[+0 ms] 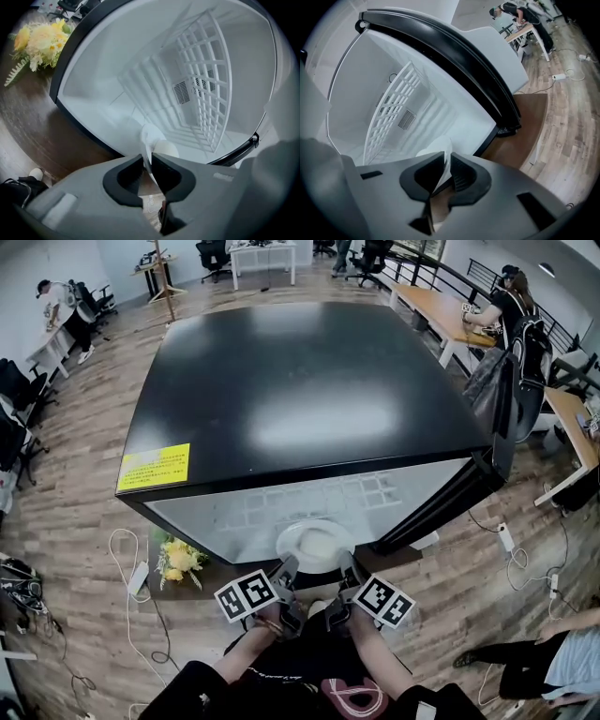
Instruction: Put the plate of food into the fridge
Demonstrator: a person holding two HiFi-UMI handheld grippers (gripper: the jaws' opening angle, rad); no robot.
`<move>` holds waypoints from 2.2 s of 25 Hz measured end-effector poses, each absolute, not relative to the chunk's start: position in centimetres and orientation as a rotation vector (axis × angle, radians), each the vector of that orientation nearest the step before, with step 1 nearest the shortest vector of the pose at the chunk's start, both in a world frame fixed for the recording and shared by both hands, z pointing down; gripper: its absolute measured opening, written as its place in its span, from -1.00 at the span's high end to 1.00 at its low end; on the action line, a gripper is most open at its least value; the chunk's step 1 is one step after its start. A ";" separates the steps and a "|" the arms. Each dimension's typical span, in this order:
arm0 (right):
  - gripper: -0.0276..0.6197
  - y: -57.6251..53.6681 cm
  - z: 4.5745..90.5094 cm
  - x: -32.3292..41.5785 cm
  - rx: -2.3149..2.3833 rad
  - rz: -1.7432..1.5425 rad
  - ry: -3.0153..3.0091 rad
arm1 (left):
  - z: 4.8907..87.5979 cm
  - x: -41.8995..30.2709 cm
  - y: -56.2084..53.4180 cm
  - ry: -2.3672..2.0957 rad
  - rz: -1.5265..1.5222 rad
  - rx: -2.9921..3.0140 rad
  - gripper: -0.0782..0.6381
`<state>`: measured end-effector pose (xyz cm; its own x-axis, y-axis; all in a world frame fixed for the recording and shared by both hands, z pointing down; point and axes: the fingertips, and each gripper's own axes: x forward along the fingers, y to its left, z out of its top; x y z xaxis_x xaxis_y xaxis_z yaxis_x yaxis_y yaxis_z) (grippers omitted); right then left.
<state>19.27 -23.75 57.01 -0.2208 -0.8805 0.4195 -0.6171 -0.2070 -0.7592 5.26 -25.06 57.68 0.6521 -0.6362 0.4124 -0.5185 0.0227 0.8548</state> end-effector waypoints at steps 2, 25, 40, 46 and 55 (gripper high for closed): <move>0.76 -24.3 57.1 19.2 -1.759 -1.402 1.788 | 57.8 5.2 -25.5 -0.979 -0.120 1.622 0.63; 0.76 -28.3 57.6 20.1 -1.744 -1.413 1.839 | 58.1 5.9 -29.0 -1.050 -0.161 1.582 0.63; 0.76 -30.3 58.0 19.9 -1.752 -1.400 1.836 | 58.6 5.6 -30.8 -1.121 -0.181 1.587 0.61; 0.76 -30.8 58.1 19.8 -1.757 -1.391 1.848 | 58.7 5.5 -31.3 -1.141 -0.184 1.586 0.61; 0.74 -31.8 58.3 19.8 -1.789 -1.364 1.883 | 58.6 5.5 -32.4 -1.160 -0.184 1.618 0.61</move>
